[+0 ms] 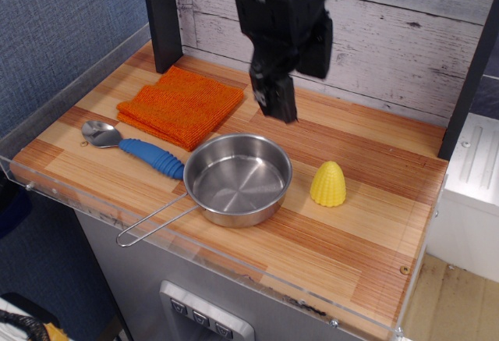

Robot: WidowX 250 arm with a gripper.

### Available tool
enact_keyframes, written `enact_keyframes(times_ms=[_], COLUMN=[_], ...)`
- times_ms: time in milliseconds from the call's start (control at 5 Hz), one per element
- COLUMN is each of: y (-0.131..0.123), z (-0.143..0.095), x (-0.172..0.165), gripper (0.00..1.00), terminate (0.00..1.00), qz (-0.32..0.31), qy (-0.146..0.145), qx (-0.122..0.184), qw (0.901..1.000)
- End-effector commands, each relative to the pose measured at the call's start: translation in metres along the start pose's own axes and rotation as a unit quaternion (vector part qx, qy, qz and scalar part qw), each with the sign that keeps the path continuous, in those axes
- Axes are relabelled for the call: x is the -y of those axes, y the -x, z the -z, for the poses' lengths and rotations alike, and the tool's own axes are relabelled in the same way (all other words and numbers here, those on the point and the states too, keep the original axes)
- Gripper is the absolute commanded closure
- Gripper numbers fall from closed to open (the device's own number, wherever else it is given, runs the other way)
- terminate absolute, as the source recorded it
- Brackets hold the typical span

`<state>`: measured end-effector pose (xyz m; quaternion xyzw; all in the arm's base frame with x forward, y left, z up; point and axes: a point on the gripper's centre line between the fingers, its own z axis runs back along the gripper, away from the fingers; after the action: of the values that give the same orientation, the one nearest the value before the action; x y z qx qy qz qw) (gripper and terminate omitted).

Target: Place the yellow lemon inside the pot

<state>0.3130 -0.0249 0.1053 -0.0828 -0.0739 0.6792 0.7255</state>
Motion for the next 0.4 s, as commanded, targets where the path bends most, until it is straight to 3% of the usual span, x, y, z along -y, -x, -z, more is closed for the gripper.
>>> enact_keyframes(times_ms=[0,200], y=[0.025,0.033], z=[0.014,0.026], x=[-0.016,-0.023], gripper=[0.0,0.0], terminate=[0.0,0.0], qz=[0.022,0.023], qy=[-0.018,-0.039], qx=[-0.014,-0.032], qw=[0.9995,0.9984])
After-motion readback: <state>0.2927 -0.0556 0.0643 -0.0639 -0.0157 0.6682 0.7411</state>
